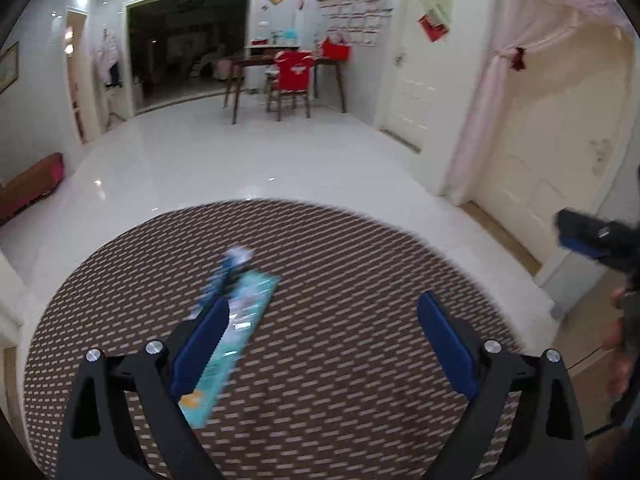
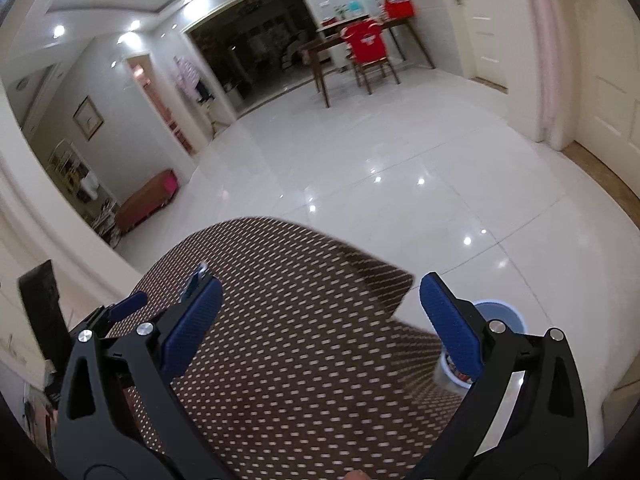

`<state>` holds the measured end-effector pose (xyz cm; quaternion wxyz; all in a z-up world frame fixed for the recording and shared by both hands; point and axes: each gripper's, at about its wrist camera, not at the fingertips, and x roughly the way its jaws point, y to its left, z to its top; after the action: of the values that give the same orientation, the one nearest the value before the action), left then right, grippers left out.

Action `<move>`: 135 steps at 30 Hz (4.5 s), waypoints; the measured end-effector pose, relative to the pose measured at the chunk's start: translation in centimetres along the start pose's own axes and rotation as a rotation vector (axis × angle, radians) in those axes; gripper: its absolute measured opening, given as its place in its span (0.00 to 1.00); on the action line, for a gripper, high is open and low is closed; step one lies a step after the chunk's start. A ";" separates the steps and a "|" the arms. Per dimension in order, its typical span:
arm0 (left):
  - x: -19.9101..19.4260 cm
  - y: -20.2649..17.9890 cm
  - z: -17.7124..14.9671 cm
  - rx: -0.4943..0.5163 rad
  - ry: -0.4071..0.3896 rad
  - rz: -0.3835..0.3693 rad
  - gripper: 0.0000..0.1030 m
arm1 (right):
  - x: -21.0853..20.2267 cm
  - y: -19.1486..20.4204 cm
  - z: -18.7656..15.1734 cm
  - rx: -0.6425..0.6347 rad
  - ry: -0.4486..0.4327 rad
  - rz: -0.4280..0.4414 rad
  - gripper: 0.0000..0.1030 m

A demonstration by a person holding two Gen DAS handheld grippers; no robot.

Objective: Collect trash

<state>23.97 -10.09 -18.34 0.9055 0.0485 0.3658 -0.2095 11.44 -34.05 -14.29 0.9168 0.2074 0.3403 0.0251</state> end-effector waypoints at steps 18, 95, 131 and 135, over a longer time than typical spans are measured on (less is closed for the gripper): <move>4.8 6.8 -2.1 0.136 0.204 0.000 0.47 | 3.9 3.4 -2.1 -0.035 0.079 0.037 0.94; 3.0 -20.8 1.9 0.146 0.097 -0.271 0.26 | -3.8 -17.2 0.9 0.168 -0.089 -0.084 0.12; 3.6 -22.3 5.5 0.117 0.016 -0.115 0.92 | -2.5 -20.8 1.0 0.289 -0.029 -0.197 0.94; -0.7 -20.1 5.5 0.104 -0.067 -0.064 0.95 | -4.7 -16.7 2.3 0.227 -0.073 -0.185 0.94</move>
<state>18.68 -29.44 -12.53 0.9065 0.0765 0.3251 -0.2584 7.66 -51.06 -16.47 0.8976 0.2785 0.3248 -0.1056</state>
